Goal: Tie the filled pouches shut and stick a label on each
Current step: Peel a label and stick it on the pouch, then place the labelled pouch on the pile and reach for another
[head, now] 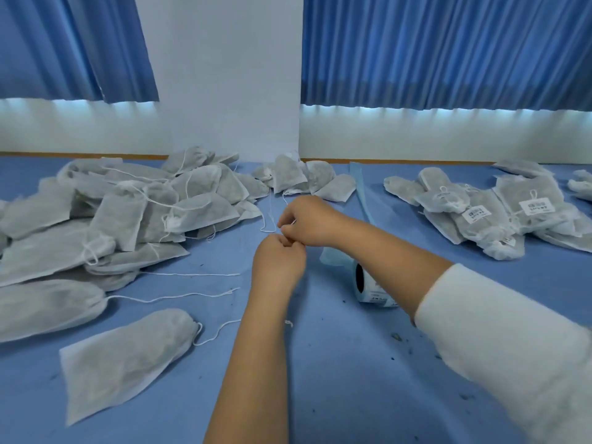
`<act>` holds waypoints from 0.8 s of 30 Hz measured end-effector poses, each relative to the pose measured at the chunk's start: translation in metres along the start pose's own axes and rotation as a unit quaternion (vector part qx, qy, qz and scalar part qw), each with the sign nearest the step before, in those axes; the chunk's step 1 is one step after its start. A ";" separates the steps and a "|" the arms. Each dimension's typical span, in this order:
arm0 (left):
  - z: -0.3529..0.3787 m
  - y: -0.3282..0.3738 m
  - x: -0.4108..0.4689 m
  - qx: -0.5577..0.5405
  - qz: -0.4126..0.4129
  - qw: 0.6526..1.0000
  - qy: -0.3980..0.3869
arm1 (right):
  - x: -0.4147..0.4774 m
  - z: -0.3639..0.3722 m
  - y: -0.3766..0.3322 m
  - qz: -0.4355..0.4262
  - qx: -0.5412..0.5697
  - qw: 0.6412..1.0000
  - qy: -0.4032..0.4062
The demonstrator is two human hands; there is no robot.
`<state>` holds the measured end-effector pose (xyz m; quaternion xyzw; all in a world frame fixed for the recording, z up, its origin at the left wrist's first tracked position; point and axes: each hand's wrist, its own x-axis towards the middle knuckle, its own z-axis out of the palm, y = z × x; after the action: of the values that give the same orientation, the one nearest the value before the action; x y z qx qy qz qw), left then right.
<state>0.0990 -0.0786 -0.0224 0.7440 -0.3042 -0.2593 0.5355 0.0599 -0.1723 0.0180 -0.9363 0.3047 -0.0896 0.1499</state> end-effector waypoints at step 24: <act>-0.010 -0.015 0.015 0.112 0.048 0.987 0.109 | 0.040 0.015 0.012 -0.022 0.127 0.991 -0.016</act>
<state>0.1190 -0.0794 -0.0346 0.8078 -0.3061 -0.1151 0.4905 0.0895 -0.2025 0.0030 -0.9175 0.2673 -0.1157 0.2709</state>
